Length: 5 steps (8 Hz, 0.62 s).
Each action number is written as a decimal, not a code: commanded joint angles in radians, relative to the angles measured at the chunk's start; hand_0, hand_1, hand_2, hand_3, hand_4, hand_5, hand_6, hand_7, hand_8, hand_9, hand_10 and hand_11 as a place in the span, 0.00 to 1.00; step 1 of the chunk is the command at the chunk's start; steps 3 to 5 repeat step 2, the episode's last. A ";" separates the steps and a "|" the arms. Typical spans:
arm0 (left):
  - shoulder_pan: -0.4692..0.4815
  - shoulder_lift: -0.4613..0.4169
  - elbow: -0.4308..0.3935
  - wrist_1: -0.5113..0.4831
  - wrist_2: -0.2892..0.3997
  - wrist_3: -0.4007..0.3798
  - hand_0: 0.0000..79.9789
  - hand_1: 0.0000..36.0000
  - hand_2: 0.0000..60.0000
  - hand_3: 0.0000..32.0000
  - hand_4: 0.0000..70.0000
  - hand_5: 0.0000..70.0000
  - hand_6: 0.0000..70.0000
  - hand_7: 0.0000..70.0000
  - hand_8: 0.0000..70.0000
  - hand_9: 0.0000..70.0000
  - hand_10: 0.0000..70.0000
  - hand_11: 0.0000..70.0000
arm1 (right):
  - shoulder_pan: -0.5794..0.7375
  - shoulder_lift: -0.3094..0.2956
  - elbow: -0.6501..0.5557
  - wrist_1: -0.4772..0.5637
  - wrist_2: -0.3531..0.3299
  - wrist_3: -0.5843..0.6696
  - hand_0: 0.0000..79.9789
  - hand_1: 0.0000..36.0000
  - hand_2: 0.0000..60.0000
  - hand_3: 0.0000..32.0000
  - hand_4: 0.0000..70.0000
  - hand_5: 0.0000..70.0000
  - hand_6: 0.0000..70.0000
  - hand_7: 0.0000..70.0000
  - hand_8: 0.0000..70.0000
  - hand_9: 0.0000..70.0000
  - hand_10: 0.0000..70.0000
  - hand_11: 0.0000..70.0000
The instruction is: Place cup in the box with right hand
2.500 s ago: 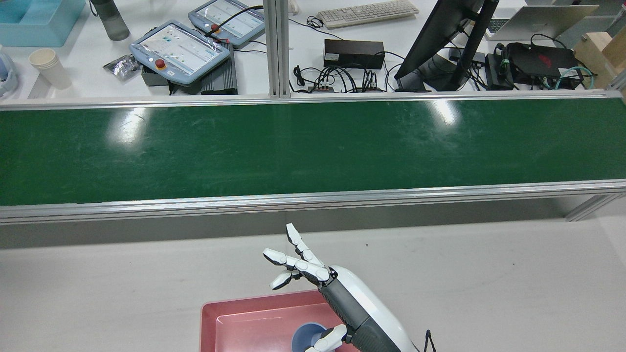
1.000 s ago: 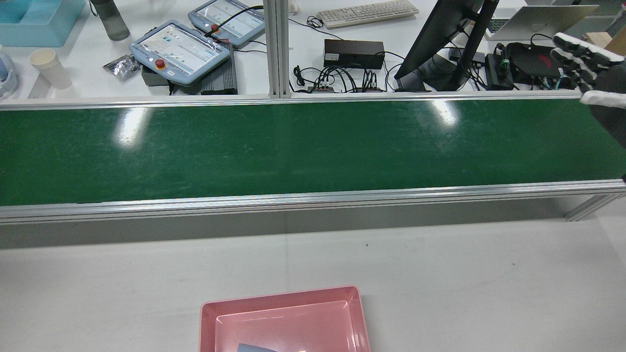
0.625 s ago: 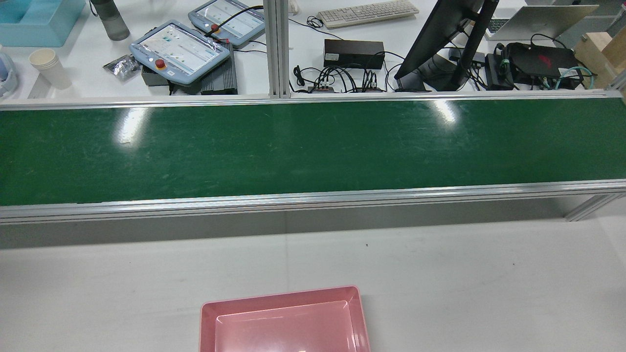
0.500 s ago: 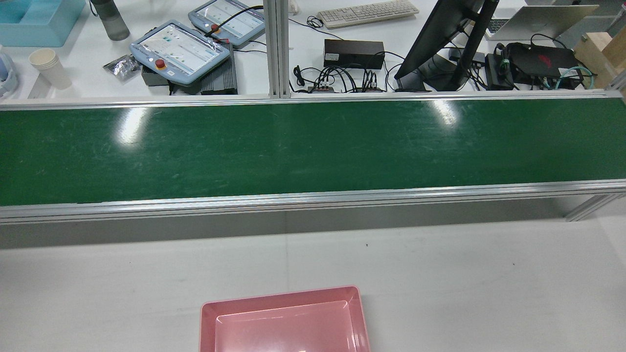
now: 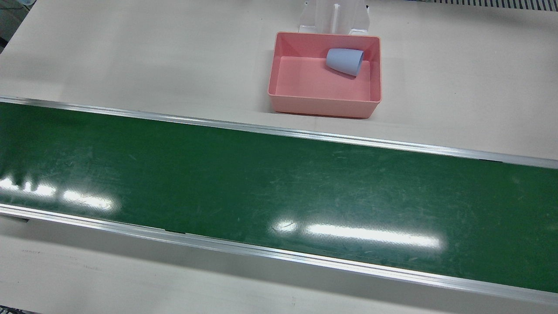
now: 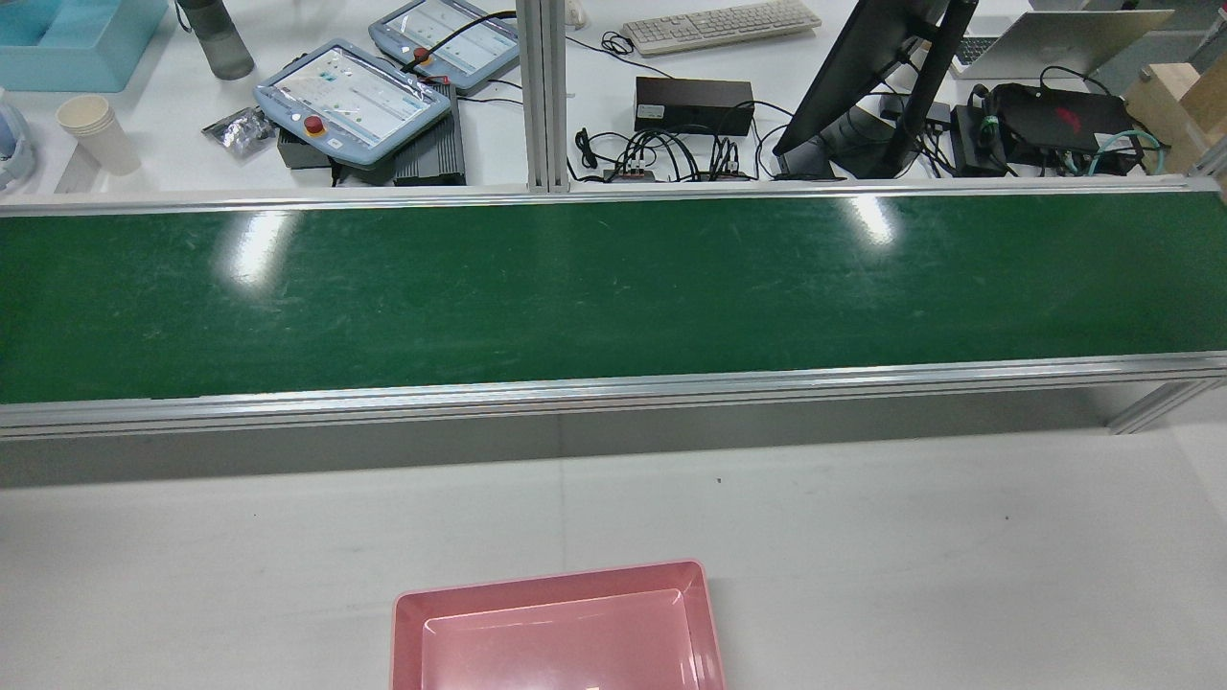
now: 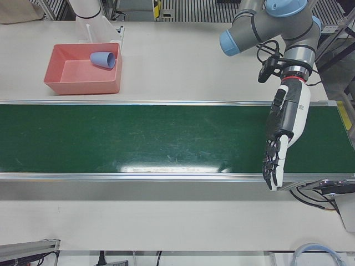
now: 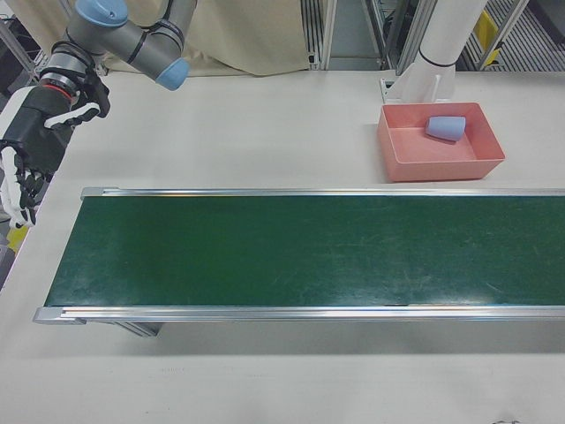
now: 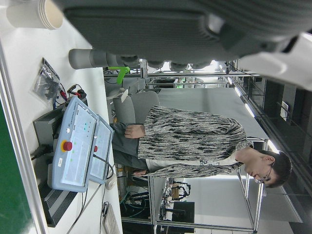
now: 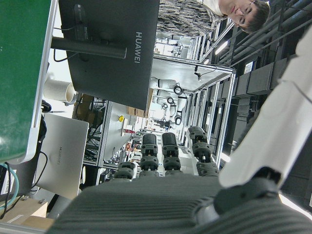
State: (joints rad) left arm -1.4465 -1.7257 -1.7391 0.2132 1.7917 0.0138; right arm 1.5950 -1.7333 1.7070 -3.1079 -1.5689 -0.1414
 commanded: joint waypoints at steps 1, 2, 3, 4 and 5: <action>0.000 0.000 0.000 0.000 0.000 0.000 0.00 0.00 0.00 0.00 0.00 0.00 0.00 0.00 0.00 0.00 0.00 0.00 | 0.008 0.006 -0.032 0.038 0.001 0.005 0.56 0.23 0.00 0.00 0.00 0.06 0.10 0.36 0.16 0.26 0.03 0.07; 0.000 0.000 -0.002 0.000 0.000 0.000 0.00 0.00 0.00 0.00 0.00 0.00 0.00 0.00 0.00 0.00 0.00 0.00 | 0.011 0.006 -0.024 0.038 0.000 0.005 0.57 0.24 0.00 0.00 0.00 0.06 0.10 0.37 0.16 0.26 0.03 0.05; 0.000 0.000 -0.002 0.000 0.000 0.000 0.00 0.00 0.00 0.00 0.00 0.00 0.00 0.00 0.00 0.00 0.00 0.00 | 0.011 0.006 -0.024 0.038 0.000 0.005 0.57 0.24 0.00 0.00 0.00 0.06 0.10 0.37 0.16 0.26 0.03 0.05; 0.000 0.000 -0.002 0.000 0.000 0.000 0.00 0.00 0.00 0.00 0.00 0.00 0.00 0.00 0.00 0.00 0.00 0.00 | 0.011 0.006 -0.024 0.038 0.000 0.005 0.57 0.24 0.00 0.00 0.00 0.06 0.10 0.37 0.16 0.26 0.03 0.05; 0.000 0.000 -0.002 0.000 0.000 0.000 0.00 0.00 0.00 0.00 0.00 0.00 0.00 0.00 0.00 0.00 0.00 0.00 | 0.011 0.006 -0.024 0.038 0.000 0.005 0.57 0.24 0.00 0.00 0.00 0.06 0.10 0.37 0.16 0.26 0.03 0.05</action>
